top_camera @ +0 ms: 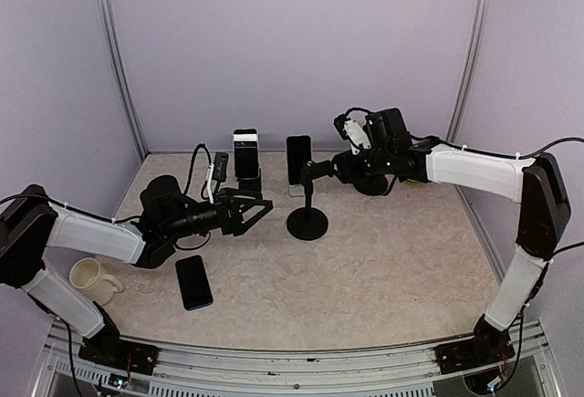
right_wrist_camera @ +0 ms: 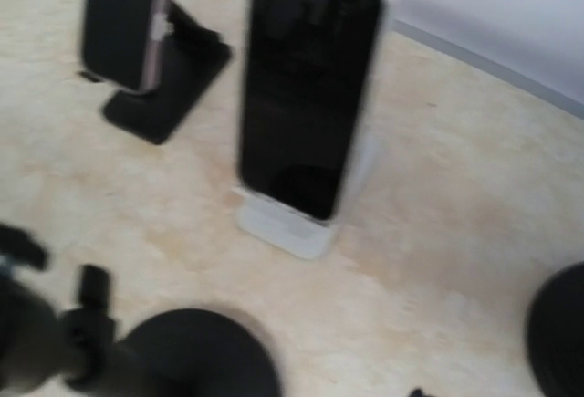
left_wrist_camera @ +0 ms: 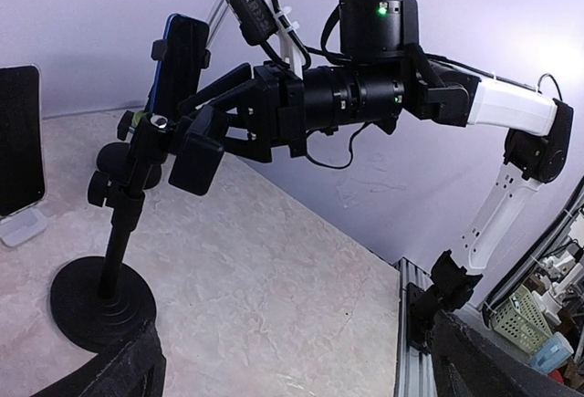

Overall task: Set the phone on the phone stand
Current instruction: Adjust the phone stand at the center of the board.

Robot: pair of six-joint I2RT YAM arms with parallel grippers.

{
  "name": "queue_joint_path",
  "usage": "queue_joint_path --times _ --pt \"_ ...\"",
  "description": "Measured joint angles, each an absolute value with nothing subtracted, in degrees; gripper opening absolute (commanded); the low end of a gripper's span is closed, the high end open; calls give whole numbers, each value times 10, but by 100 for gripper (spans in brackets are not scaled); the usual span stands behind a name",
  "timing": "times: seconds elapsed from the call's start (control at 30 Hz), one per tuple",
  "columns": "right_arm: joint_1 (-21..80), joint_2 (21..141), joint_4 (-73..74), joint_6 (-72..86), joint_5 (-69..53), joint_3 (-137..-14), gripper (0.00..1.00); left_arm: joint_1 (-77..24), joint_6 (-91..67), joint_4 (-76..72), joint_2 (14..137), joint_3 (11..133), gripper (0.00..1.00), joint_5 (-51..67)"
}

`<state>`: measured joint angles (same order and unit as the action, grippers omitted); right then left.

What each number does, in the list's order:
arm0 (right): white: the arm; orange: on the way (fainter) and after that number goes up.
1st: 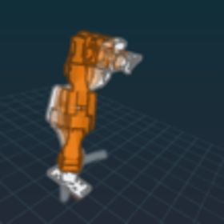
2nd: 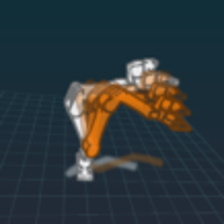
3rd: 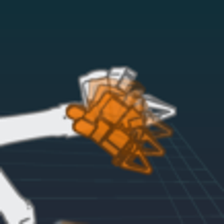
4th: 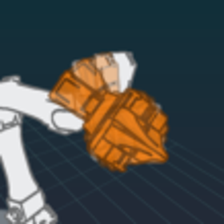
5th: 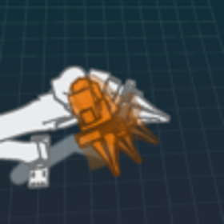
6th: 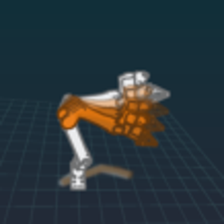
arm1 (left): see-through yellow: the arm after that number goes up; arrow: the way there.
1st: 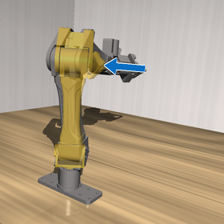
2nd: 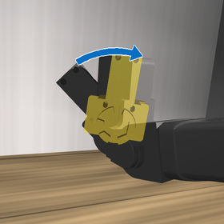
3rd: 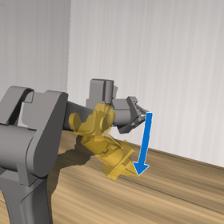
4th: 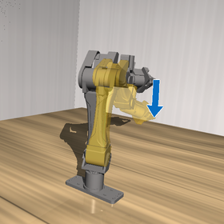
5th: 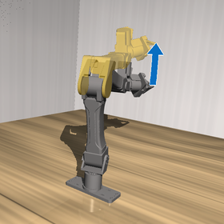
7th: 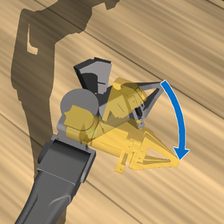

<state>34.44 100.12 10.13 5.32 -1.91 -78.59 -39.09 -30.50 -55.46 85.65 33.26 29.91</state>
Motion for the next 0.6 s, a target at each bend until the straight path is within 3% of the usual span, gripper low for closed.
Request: queue_joint_path --times 0.6 --pt "347 941 82 36 -107 -703 46 -391 -305 -553 858 342 99 297"
